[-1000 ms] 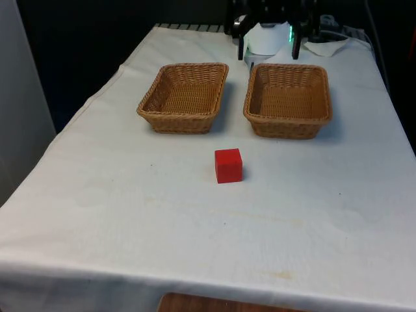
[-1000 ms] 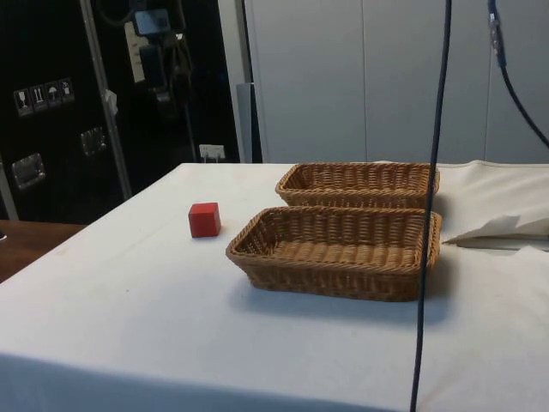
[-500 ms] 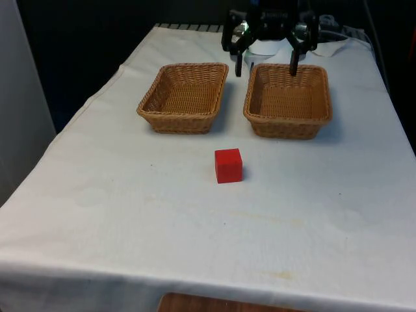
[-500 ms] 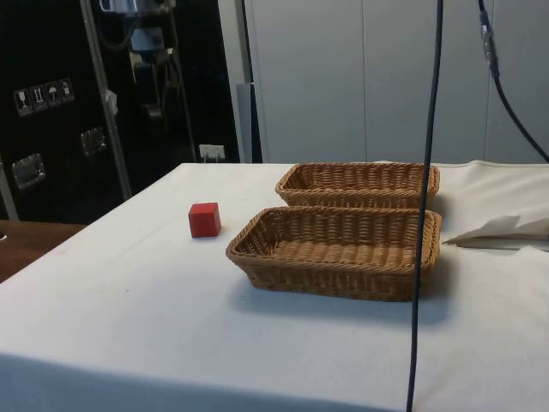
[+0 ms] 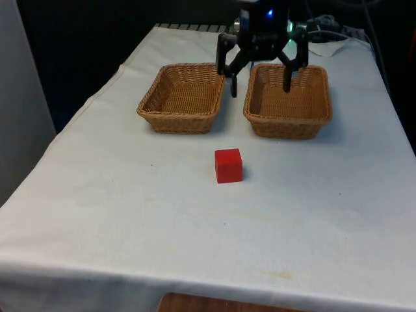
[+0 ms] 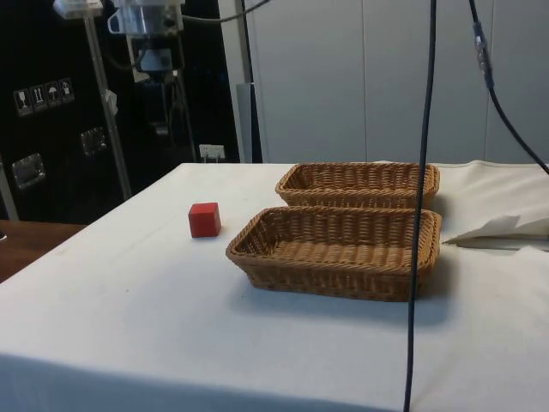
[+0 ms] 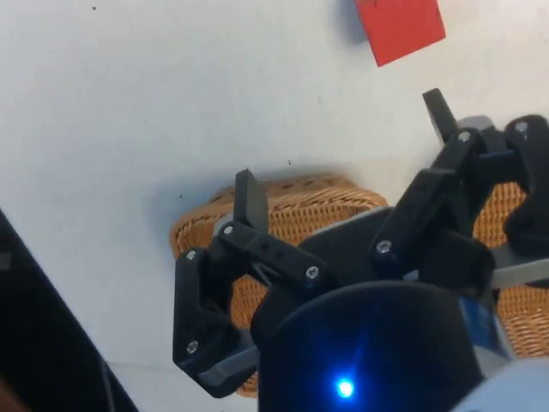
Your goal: Pick up the red cube and place it into the right basket.
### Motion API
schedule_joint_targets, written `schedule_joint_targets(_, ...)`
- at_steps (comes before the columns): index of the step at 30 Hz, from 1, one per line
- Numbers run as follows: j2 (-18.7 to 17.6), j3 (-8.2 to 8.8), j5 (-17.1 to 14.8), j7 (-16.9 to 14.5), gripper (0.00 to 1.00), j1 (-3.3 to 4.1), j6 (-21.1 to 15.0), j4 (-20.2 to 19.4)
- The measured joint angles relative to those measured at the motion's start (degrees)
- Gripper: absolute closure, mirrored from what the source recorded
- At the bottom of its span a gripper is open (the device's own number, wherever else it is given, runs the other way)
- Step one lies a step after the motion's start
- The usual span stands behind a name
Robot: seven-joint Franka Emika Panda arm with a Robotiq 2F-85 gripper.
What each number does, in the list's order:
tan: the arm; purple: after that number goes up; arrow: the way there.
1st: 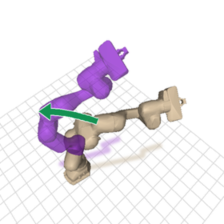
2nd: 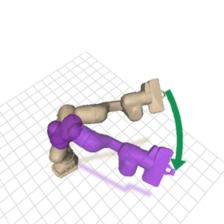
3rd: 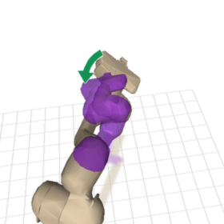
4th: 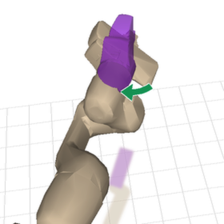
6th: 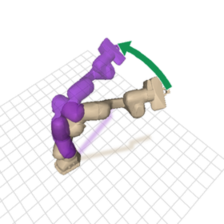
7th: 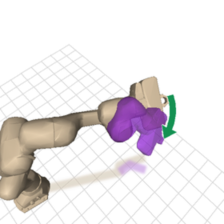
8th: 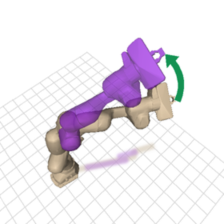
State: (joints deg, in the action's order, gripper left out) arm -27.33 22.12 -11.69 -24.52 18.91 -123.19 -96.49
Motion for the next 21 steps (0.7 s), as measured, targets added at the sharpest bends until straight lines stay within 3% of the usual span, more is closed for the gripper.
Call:
schedule_joint_targets(7,-0.4,0.17,-1.9,-2.9,0.0,-0.4,-1.8,-1.9)
schedule_joint_targets(21,-6.0,0.23,-2.9,-8.9,0.0,-0.92,-7.0,-2.2)
